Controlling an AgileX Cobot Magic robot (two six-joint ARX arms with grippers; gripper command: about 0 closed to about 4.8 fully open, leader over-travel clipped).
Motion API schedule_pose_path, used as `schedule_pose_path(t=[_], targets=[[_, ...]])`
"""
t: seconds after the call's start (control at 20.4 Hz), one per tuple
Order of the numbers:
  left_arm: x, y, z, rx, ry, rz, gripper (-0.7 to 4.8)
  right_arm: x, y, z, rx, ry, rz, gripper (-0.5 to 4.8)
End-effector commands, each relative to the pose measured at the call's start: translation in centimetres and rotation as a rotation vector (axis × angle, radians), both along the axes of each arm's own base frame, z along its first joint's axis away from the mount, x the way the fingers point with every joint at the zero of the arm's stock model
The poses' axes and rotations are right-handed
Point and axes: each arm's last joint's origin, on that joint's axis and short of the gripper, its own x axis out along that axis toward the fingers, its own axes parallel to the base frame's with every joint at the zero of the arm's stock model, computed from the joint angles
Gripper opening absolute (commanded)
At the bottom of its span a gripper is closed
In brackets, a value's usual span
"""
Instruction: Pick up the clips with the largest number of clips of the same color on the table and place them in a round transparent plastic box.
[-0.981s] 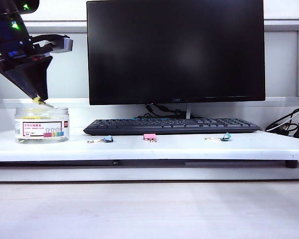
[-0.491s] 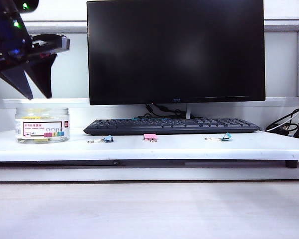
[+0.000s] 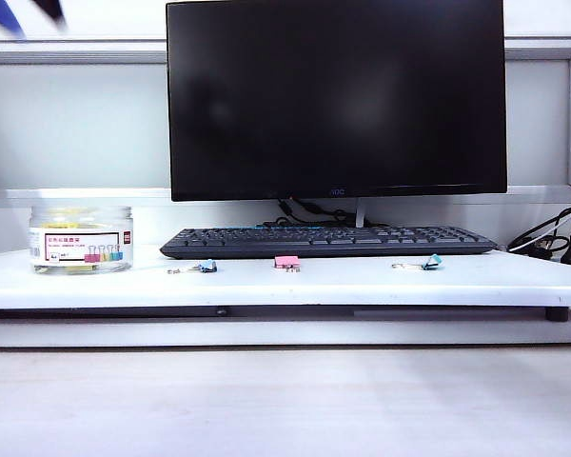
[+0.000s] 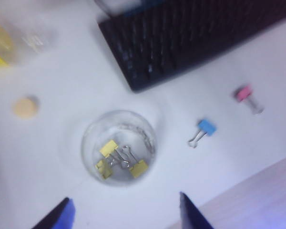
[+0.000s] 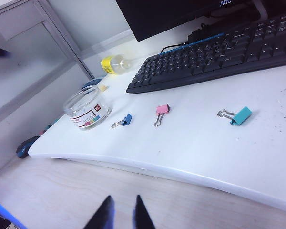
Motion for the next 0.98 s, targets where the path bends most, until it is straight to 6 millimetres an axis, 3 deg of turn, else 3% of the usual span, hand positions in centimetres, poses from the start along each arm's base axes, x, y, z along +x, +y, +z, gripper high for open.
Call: schedule_pose_path(t=[0.05, 0.2, 0.44, 0.69, 0.98], targets=[[-5.5, 0.9, 0.6, -0.04, -0.089, 0.02, 2.94, 0.0, 0.0, 0.3, 0.001, -0.018, -0.005, 0.63], [-9.4, 1.5, -0.9, -0.082, -0.16, 0.04, 2.94, 0.0, -0.1, 0.3, 0.0, -0.018, -0.026, 0.63], [-13.7, 2.1, -6.6, -0.172, -0.308, 0.072, 2.86, 0.1, -0.2, 0.3, -0.028, -0.037, -0.071, 0.63], [-14.1, 2.2, -11.7, -0.258, -0.415, 0.095, 2.77, 0.1, -0.3, 0.2, -0.052, -0.051, -0.119, 0.62], [-12.4, 1.9, -17.5, -0.266, -0.34, 0.115, 2.68, 0.3, -0.4, -0.5, -0.081, -0.026, -0.163, 0.51]])
